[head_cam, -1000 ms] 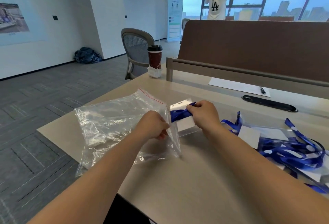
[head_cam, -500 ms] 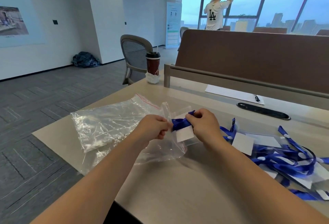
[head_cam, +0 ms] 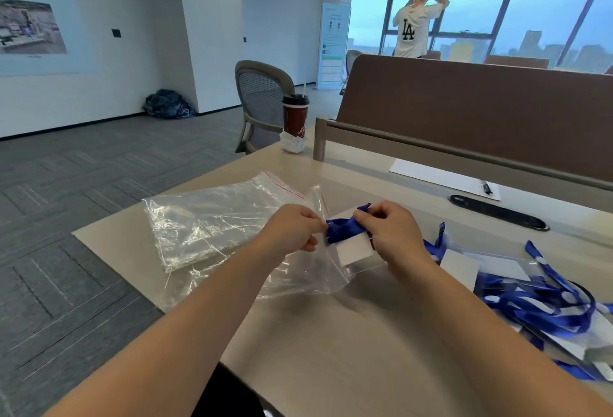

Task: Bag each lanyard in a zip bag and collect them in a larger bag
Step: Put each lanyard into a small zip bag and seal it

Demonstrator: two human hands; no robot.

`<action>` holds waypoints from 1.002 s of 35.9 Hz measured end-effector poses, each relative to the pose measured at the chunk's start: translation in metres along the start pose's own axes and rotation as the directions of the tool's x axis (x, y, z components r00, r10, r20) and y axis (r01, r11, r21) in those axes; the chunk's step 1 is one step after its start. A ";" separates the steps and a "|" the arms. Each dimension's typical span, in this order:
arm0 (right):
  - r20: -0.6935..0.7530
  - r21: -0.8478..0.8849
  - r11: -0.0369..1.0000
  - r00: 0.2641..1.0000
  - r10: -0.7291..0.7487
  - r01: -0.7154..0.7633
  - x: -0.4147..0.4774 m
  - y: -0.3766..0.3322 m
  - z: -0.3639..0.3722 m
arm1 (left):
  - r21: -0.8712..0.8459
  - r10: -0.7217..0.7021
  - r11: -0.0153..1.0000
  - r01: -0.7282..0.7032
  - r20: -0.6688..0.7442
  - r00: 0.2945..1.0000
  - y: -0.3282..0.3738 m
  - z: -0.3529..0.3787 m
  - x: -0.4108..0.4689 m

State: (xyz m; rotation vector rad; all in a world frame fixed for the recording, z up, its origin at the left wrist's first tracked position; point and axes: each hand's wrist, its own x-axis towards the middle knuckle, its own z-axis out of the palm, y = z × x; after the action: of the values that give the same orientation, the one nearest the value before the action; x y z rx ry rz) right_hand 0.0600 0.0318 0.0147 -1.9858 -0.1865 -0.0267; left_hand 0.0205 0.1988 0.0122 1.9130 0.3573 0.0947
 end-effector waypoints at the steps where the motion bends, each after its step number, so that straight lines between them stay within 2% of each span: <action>1: 0.015 -0.011 1.000 1.000 0.000 0.000 -0.001 0.000 0.001 | -0.002 -0.005 1.000 0.005 0.002 1.000 0.001 -0.001 0.000; 6: 0.034 -0.035 0.999 0.999 -0.022 0.024 -0.004 -0.004 0.006 | 0.105 0.023 0.994 -0.020 -0.028 0.999 0.004 0.001 0.001; 11: -0.036 -0.038 0.998 0.998 -0.049 0.047 -0.003 -0.005 0.010 | 0.086 0.052 0.995 -0.057 0.053 0.997 0.005 0.005 -0.004; 16: -0.102 -0.072 0.994 0.991 -0.083 0.076 -0.003 -0.007 0.017 | -0.138 0.019 0.990 -0.001 0.130 0.991 0.013 0.008 -0.010; 20: -0.031 -0.102 0.992 0.996 -0.079 0.075 -0.004 -0.014 0.016 | -0.254 0.014 0.967 0.023 0.145 0.989 0.018 0.003 -0.014; 26: 0.086 -0.192 0.981 0.996 -0.014 0.031 -0.006 -0.019 0.013 | -0.191 0.039 0.981 -0.014 0.125 0.991 0.016 -0.001 -0.011; 31: 0.122 -0.243 0.968 0.992 -0.032 0.061 -0.004 -0.019 0.008 | -0.306 -0.038 0.950 0.065 0.094 0.995 0.017 0.000 -0.008; 36: 0.176 -0.231 0.967 0.982 -0.068 0.108 -0.001 -0.022 0.002 | -0.236 -0.044 0.969 0.068 0.107 0.993 0.021 0.001 -0.009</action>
State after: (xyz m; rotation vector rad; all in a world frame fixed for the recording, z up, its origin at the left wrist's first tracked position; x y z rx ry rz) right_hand 0.0557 0.0420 0.0339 -2.2211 -0.3967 0.0634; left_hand 0.0162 0.1881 0.0323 1.6611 0.3165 0.0022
